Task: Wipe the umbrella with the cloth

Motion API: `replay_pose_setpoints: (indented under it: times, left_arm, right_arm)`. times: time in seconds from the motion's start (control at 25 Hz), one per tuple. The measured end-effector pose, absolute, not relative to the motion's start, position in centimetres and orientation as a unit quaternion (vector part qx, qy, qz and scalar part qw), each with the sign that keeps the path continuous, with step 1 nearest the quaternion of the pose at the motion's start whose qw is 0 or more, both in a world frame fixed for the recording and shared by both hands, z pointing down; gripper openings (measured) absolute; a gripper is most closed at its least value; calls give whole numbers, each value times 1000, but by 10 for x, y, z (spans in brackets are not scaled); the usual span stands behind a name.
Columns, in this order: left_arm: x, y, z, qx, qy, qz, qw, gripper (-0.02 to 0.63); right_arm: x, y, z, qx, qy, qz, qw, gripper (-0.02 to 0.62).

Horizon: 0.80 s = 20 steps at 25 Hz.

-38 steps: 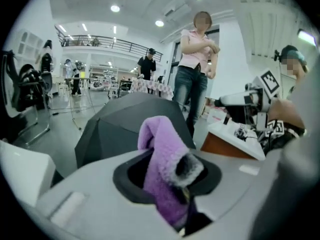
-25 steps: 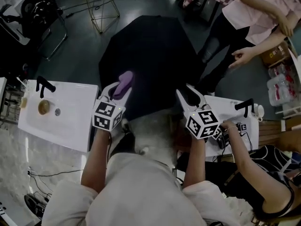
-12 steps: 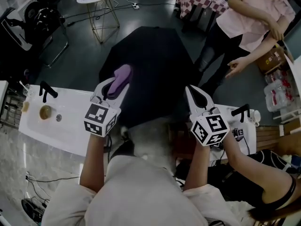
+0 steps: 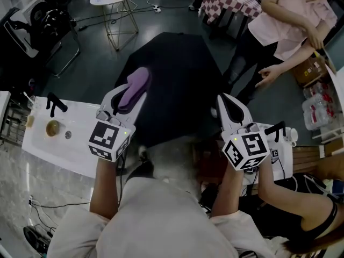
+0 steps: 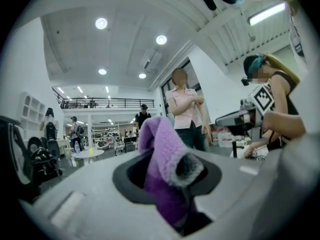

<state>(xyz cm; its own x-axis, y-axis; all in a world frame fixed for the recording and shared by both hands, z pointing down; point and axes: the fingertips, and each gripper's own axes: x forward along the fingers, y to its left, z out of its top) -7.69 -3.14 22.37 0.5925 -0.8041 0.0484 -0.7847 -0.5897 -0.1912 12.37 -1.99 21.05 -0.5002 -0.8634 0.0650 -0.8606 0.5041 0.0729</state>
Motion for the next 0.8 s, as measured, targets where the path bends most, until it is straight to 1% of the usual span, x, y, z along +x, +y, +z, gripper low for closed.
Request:
replay_pose_setpoints:
  times: [0.8]
  left_arm:
    - [-71, -34, 228, -897, 432, -63, 67, 121]
  right_arm:
    - [126, -22, 226, 506, -860, -10, 68, 6]
